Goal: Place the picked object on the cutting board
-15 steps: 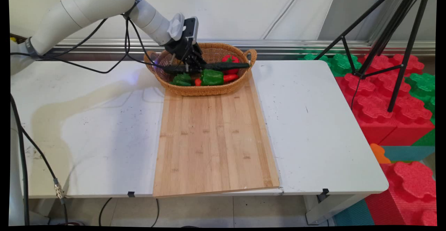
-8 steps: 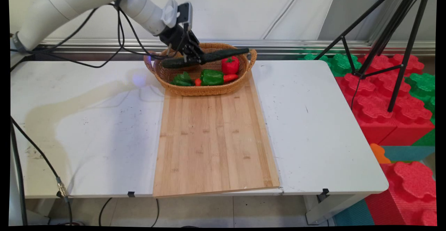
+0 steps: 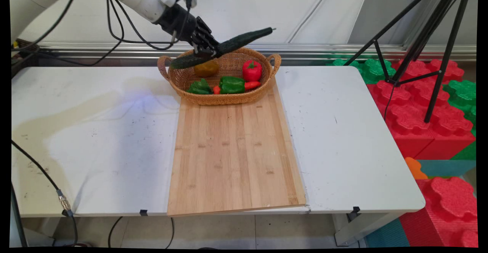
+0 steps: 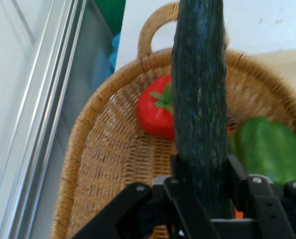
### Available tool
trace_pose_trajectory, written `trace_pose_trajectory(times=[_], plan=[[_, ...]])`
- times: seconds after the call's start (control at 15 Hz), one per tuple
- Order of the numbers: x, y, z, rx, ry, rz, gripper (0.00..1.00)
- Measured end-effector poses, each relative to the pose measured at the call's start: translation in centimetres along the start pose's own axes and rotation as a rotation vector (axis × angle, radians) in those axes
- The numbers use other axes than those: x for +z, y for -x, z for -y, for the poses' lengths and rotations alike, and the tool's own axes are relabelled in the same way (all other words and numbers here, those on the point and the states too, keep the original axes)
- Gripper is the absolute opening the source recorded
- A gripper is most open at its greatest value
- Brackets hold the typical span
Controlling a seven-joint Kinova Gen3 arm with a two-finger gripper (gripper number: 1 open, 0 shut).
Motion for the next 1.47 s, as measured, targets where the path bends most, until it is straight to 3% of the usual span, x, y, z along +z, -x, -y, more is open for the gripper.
trace_pose_trajectory(times=[0.4,0.73,1.0,1.47], plan=[[-3.0,-1.2,-2.2,-0.077,0.06,-0.059,0.0],[-3.2,-1.9,-5.4,-0.13,0.129,-0.078,0.0],[-2.0,-1.9,-8.3,-0.167,0.174,-0.06,0.0],[0.9,-0.7,-12.6,-0.218,0.234,0.017,0.0]])
